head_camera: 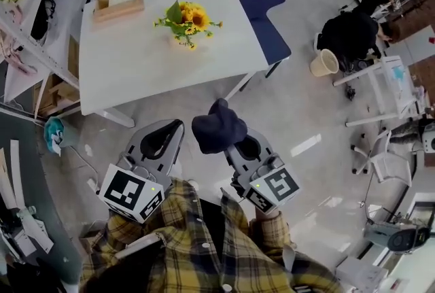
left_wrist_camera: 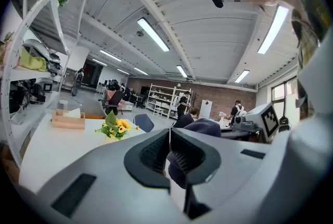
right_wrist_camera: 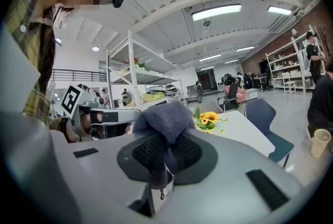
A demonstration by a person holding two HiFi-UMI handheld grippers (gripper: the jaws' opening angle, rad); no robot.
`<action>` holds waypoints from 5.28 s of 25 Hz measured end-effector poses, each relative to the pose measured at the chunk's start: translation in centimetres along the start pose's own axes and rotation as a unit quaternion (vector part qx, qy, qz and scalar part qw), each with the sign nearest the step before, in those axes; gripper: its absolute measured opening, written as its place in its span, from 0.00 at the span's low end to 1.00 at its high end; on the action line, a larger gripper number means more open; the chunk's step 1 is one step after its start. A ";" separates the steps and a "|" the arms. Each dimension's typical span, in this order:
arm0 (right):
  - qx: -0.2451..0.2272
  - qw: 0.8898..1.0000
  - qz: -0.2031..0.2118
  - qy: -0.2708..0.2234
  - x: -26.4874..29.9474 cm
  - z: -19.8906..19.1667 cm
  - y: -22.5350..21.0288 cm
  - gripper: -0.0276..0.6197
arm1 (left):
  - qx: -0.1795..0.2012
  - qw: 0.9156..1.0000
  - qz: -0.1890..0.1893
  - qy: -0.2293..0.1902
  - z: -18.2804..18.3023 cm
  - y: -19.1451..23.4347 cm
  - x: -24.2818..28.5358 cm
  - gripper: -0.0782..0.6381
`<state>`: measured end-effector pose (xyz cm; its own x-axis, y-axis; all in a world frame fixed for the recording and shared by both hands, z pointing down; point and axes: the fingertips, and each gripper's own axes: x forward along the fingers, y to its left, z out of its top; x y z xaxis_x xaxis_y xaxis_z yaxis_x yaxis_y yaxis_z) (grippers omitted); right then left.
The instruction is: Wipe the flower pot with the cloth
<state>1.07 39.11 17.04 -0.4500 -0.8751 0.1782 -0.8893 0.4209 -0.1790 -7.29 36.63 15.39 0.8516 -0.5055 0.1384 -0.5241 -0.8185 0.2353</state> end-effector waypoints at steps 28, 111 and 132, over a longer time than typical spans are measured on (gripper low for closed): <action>0.026 0.998 -0.027 0.047 17.6 4.9 -20.0 0.09 | 0.004 1.000 0.025 0.011 6.9 16.8 18.4 0.13; 0.162 0.937 0.109 0.290 33.4 -14.1 -27.2 0.09 | 0.119 0.973 -0.020 0.197 -14.6 31.9 28.5 0.66; 0.040 0.894 0.263 0.359 39.3 -12.3 -30.1 0.09 | 0.136 0.966 -0.065 0.210 -15.1 32.0 28.1 0.63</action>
<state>9.11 -5.02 41.33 -0.7669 -0.1690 0.6191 -0.5426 0.6860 -0.4848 -0.07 0.36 41.33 0.8078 -0.2841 0.5164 -0.3456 -0.9381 0.0246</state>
